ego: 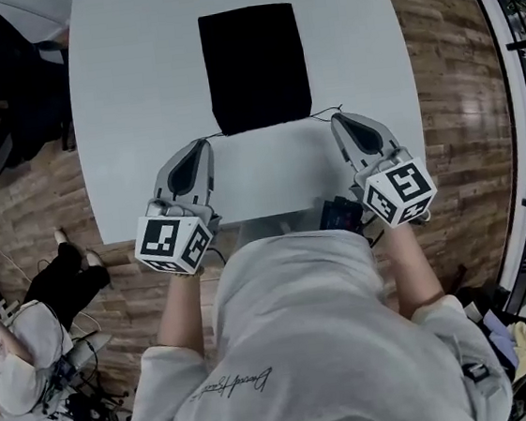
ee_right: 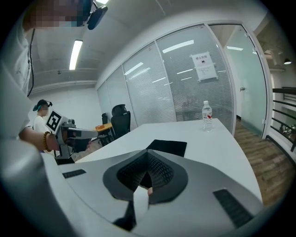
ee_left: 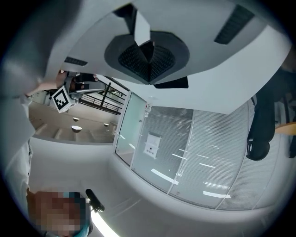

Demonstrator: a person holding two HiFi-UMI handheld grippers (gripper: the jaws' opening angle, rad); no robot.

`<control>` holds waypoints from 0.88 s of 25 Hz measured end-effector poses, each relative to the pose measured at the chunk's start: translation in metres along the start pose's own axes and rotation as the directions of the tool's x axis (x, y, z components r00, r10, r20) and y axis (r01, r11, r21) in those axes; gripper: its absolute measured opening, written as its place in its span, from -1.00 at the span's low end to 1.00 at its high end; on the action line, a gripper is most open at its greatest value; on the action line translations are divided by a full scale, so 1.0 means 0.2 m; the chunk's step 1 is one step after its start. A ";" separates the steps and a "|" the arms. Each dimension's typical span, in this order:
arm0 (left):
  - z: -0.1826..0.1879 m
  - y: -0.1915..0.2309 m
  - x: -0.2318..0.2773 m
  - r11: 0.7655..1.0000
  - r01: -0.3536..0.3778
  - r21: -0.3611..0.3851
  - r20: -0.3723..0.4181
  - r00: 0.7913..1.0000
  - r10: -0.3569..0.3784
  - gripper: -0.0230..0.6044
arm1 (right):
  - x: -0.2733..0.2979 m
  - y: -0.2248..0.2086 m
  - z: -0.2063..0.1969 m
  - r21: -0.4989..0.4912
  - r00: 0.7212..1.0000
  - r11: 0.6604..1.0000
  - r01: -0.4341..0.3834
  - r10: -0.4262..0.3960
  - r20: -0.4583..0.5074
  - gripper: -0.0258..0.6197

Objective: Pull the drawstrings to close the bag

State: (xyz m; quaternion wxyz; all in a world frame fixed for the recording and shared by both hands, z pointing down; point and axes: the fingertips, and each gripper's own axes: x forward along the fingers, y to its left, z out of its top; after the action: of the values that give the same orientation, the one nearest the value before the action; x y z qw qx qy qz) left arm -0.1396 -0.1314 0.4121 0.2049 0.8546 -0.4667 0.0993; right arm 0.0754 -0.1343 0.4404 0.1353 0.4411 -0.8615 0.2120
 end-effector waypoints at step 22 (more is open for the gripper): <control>-0.53 0.35 0.05 0.973 -0.087 0.216 -0.237 0.962 0.139 -0.88 | 0.12 -0.28 -0.40 -0.231 0.964 0.969 0.087 -0.141 -0.227 -0.84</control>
State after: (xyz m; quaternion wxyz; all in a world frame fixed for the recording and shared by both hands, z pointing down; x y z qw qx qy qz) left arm -0.1911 -0.1257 0.5279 0.1677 0.8234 -0.4728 0.2651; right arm 0.1119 -0.1419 0.5333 0.2990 0.4436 -0.8297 0.1596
